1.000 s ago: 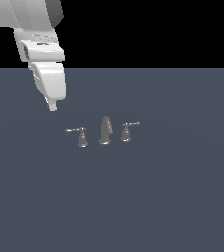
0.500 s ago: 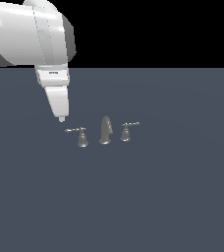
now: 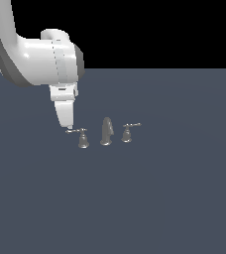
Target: Turn on the faucet by rotating a designated handle.
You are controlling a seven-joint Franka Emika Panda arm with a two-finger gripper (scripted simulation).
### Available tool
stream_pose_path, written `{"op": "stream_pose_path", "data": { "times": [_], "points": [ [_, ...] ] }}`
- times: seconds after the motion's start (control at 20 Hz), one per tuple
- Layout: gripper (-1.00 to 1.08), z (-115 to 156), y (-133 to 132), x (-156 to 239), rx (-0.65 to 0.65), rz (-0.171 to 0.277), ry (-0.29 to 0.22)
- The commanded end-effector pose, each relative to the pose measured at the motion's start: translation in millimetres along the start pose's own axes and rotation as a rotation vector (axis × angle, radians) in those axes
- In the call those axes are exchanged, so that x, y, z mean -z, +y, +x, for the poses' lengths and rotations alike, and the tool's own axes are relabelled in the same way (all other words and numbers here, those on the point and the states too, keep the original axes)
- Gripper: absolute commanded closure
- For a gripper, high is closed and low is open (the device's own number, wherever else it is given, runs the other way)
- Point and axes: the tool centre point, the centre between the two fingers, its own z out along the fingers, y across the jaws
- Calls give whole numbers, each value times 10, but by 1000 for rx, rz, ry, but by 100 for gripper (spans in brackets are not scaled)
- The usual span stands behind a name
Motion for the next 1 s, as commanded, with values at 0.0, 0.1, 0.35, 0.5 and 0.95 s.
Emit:
{"op": "stream_pose_path", "data": {
  "times": [0.0, 0.1, 0.35, 0.5, 0.95],
  "points": [
    [108, 36, -66, -66, -25, 1, 0],
    [108, 55, -99, -102, -39, 1, 0],
    [108, 75, -134, -137, -52, 1, -1],
    [108, 75, -134, -137, -52, 1, -1],
    [108, -52, 96, -134, -52, 1, -2]
  ]
}}
